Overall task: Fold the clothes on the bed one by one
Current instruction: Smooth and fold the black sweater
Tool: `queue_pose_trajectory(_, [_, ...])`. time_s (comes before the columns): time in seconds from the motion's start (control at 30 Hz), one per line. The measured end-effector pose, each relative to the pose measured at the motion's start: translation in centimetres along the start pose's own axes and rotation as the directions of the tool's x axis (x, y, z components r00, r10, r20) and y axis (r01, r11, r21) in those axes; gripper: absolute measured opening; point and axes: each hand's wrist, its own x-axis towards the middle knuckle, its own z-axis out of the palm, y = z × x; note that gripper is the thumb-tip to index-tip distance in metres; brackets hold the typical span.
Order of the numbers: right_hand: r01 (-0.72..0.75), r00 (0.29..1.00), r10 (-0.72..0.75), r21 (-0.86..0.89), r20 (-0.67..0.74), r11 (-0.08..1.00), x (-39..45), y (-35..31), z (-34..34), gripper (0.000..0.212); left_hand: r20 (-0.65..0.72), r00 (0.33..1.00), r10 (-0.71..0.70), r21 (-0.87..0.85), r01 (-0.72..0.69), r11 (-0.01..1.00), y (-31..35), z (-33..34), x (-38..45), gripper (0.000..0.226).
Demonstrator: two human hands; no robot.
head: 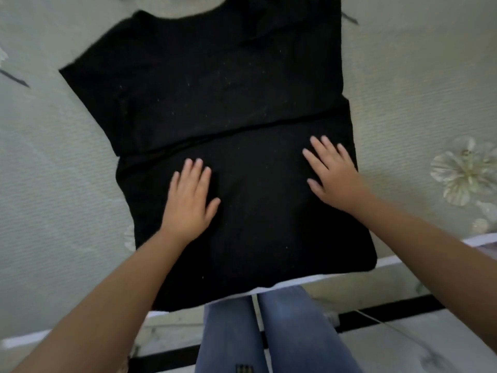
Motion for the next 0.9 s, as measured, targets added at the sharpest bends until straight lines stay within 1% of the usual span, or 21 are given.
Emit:
queue_pose_trajectory(0.03, [-0.058, 0.998, 0.058, 0.018, 0.004, 0.998, -2.2, 0.2, 0.6, 0.063, 0.029, 0.999, 0.023, 0.016, -0.023, 1.0, 1.0, 1.4, -1.5, 0.063])
queue_pose_trajectory(0.1, [-0.252, 0.967, 0.249, 0.069, 0.055, 0.965, -6.5, 0.6, 1.6, 0.059, 0.108, 0.994, 0.026, 0.029, -0.029, 0.999, 3.1, 3.9, -4.6, 0.064])
queue_pose_trajectory(0.17, [-0.45, 0.892, 0.441, 0.097, 0.1, 0.888, -10.4, 0.7, 2.5, 0.054, 0.168, 0.981, -0.101, -0.015, 0.105, 0.994, 5.1, 5.9, -7.1, 0.064])
queue_pose_trajectory(0.2, [-0.517, 0.856, 0.507, 0.116, 0.104, 0.848, -12.1, 0.5, 2.9, 0.051, 0.173, 0.971, -0.162, -0.05, 0.173, 0.984, 5.9, 6.7, -8.0, 0.065])
queue_pose_trajectory(0.27, [-0.593, 0.805, 0.588, 0.131, 0.082, 0.794, -14.5, -0.2, 3.3, 0.043, 0.183, 0.959, -0.215, -0.071, 0.231, 0.97, 7.1, 7.8, -9.0, 0.068])
queue_pose_trajectory(0.33, [-0.634, 0.77, 0.616, 0.094, 0.167, 0.767, -15.7, -1.0, 3.3, 0.04, 0.211, 0.952, -0.22, -0.015, 0.228, 0.974, 7.7, 8.2, -9.4, 0.069])
queue_pose_trajectory(0.4, [-0.655, 0.742, 0.621, 0.074, 0.253, 0.752, -16.4, -1.9, 3.5, 0.045, 0.203, 0.956, -0.213, 0.041, 0.209, 0.977, 7.7, 8.2, -9.2, 0.07])
queue_pose_trajectory(0.43, [-0.646, 0.747, 0.605, 0.085, 0.275, 0.759, -16.6, -2.5, 3.4, 0.048, 0.2, 0.957, -0.21, 0.055, 0.203, 0.978, 7.7, 8.1, -9.1, 0.07])
queue_pose_trajectory(0.5, [-0.596, 0.782, 0.536, 0.131, 0.318, 0.792, -16.4, -3.9, 2.8, 0.057, 0.193, 0.959, -0.209, 0.076, 0.198, 0.977, 7.7, 7.8, -9.0, 0.071])
queue_pose_trajectory(0.53, [-0.549, 0.806, 0.476, 0.143, 0.353, 0.824, -16.1, -4.3, 2.4, 0.061, 0.192, 0.96, -0.203, 0.077, 0.192, 0.978, 7.8, 7.6, -9.2, 0.07])
queue_pose_trajectory(0.6, [-0.431, 0.856, 0.339, 0.176, 0.391, 0.885, -15.2, -4.9, 1.0, 0.06, 0.24, 0.955, -0.174, 0.08, 0.16, 0.984, 8.3, 7.1, -9.8, 0.069])
queue_pose_trajectory(0.63, [-0.399, 0.883, 0.298, 0.245, 0.363, 0.884, -14.2, -4.8, 0.2, 0.056, 0.271, 0.95, -0.154, 0.086, 0.135, 0.987, 8.6, 6.9, -10.3, 0.068])
queue_pose_trajectory(0.67, [-0.4, 0.903, 0.301, 0.344, 0.308, 0.849, -12.9, -4.4, -0.8, 0.052, 0.311, 0.942, -0.127, 0.097, 0.102, 0.99, 8.8, 6.6, -10.6, 0.067])
queue_pose_trajectory(0.7, [-0.434, 0.9, 0.354, 0.446, 0.256, 0.783, -11.5, -3.8, -1.9, 0.048, 0.357, 0.929, -0.098, 0.109, 0.063, 0.992, 8.8, 6.2, -10.6, 0.065])
queue_pose_trajectory(0.73, [-0.482, 0.872, 0.434, 0.544, 0.226, 0.687, -10.0, -3.0, -2.7, 0.046, 0.389, 0.918, -0.079, 0.117, 0.036, 0.992, 8.7, 5.9, -10.6, 0.064])
queue_pose_trajectory(0.77, [-0.521, 0.829, 0.513, 0.64, 0.223, 0.565, -8.4, -2.2, -3.5, 0.045, 0.397, 0.915, -0.076, 0.109, 0.035, 0.993, 8.5, 5.4, -10.5, 0.061])
queue_pose_trajectory(0.8, [-0.539, 0.788, 0.568, 0.712, 0.237, 0.45, -6.9, -1.5, -4.0, 0.044, 0.377, 0.923, -0.081, 0.076, 0.056, 0.996, 8.3, 5.0, -10.3, 0.058])
queue_pose_trajectory(0.83, [-0.536, 0.777, 0.577, 0.746, 0.252, 0.396, -5.8, -1.1, -4.2, 0.045, 0.333, 0.938, -0.093, -0.005, 0.1, 0.995, 8.0, 4.5, -10.3, 0.053])
queue_pose_trajectory(0.87, [-0.512, 0.808, 0.531, 0.748, 0.254, 0.422, -5.2, -1.3, -4.4, 0.048, 0.269, 0.956, -0.12, -0.137, 0.161, 0.977, 7.8, 4.2, -10.3, 0.048])
queue_pose_trajectory(0.9, [-0.457, 0.867, 0.431, 0.743, 0.249, 0.49, -4.9, -1.8, -4.3, 0.052, 0.206, 0.966, -0.154, -0.268, 0.207, 0.941, 7.7, 4.0, -10.5, 0.044])
